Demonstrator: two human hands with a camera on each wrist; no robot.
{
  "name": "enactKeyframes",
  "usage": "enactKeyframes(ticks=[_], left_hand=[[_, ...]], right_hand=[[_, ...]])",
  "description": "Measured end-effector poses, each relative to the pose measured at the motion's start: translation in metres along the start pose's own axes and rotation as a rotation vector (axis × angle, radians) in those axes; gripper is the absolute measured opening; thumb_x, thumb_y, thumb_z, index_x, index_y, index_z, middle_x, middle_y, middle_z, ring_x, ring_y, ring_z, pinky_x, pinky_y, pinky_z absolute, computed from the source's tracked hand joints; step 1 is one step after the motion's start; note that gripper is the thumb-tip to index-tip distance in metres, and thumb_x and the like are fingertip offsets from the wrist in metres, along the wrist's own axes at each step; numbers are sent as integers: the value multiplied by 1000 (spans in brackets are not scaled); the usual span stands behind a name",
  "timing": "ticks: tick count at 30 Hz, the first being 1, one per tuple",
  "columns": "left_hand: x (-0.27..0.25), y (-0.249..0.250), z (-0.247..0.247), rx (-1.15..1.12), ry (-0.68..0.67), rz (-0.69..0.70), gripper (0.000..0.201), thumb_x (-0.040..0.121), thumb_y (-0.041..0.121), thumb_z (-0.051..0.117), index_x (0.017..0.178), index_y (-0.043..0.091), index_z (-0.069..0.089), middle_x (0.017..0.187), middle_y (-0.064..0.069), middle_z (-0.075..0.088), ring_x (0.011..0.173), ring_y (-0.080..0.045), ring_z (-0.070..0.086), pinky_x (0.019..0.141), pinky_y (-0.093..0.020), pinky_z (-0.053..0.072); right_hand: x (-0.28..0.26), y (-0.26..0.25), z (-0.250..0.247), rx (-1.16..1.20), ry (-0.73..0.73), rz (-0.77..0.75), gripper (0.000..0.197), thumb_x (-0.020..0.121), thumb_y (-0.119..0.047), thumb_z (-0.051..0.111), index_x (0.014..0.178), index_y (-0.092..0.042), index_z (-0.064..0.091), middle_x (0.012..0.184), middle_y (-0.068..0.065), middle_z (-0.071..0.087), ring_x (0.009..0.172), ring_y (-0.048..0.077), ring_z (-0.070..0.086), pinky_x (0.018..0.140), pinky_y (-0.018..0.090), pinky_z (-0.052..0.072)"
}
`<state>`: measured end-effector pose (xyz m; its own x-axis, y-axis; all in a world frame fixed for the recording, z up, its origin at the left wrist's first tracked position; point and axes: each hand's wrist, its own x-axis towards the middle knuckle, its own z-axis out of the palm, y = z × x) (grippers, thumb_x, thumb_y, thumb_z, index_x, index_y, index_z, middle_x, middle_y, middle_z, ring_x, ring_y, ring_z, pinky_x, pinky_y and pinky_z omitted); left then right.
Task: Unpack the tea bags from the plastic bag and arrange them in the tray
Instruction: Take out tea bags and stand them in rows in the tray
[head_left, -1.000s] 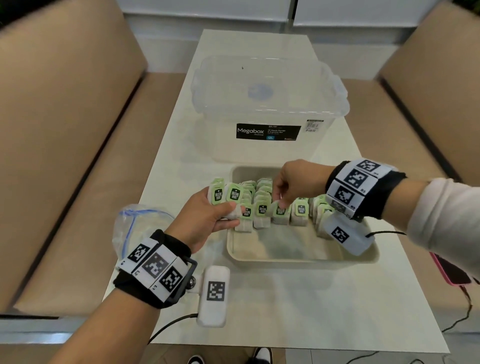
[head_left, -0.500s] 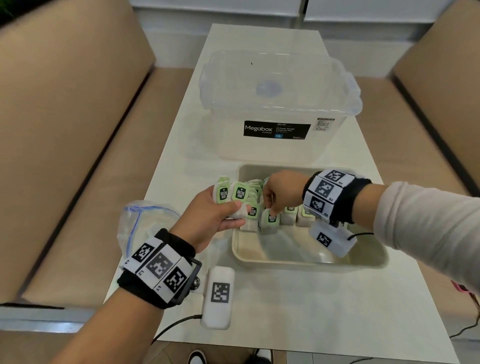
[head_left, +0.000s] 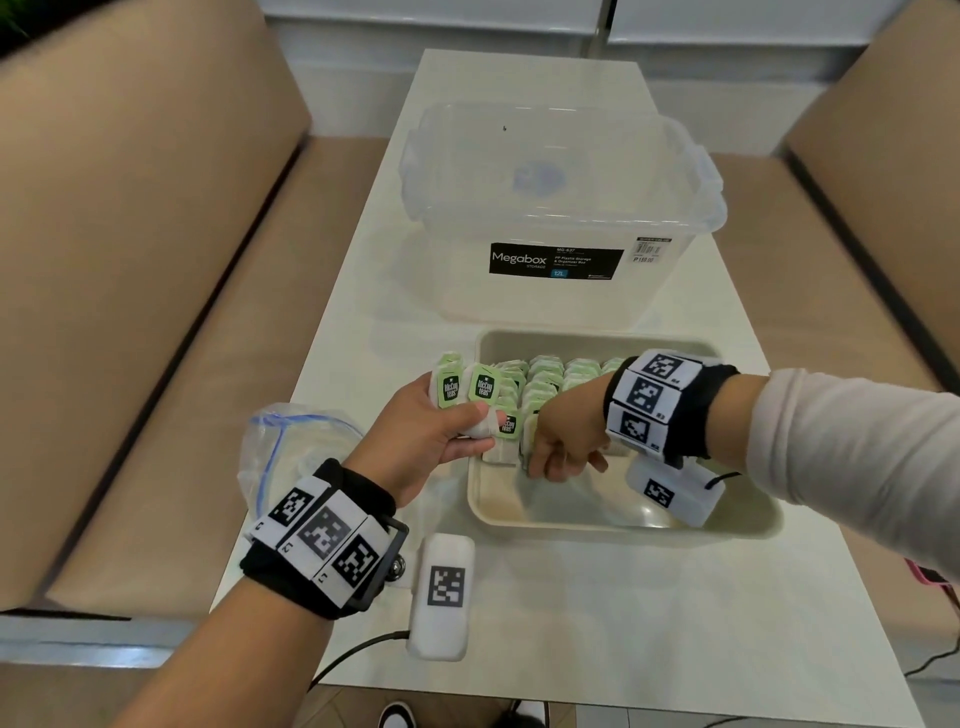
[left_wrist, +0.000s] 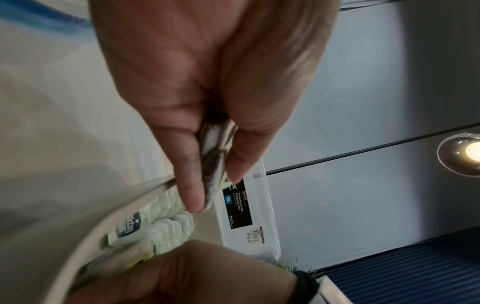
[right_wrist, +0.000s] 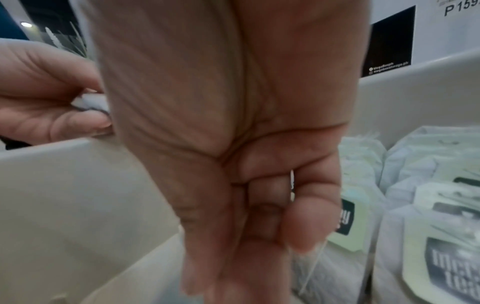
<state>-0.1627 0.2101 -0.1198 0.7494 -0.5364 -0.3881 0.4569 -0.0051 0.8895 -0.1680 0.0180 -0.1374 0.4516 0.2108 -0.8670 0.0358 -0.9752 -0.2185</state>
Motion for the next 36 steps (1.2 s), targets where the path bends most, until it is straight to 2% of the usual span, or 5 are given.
enactKeyframes(ticks=[7,14,20,27,36], left_hand=[[-3,3,-1,-67,-52,3,30,90,-6,42,119,-3,50,111,-24,66,101,-27,67,81,-33,57],[-4,8,3,-70,-45,9,28,92,-3,45,119,-2,51,115,-22,64,102,-28,66,78,-30,58],[-5,10,20,-9,-108,25,31,86,-9,53,114,3,55,105,-15,68,89,-19,70,71,-22,58],[-5,7,30,50,-134,12,26,83,-10,57,103,8,58,94,-10,69,77,-16,71,69,-24,59],[-3,0,27,32,-66,-17,21,89,5,56,109,9,56,107,-6,68,92,-17,69,75,-25,58]], right_hand=[[-2,3,-7,99,40,29,51,84,2,59,129,-22,56,117,3,67,88,27,64,75,36,55],[-58,-7,-27,367,457,-130,32,79,-35,72,105,-17,62,84,-7,68,58,8,58,55,18,44],[-78,-9,-22,530,784,-244,9,82,-21,72,81,-15,65,50,-18,60,42,-1,52,46,8,39],[-91,-1,-10,552,743,-253,10,79,-16,75,85,-21,68,73,1,65,45,1,52,52,15,44],[-93,24,-8,534,647,-101,3,82,-14,72,81,-14,69,55,-11,61,43,2,51,50,14,44]])
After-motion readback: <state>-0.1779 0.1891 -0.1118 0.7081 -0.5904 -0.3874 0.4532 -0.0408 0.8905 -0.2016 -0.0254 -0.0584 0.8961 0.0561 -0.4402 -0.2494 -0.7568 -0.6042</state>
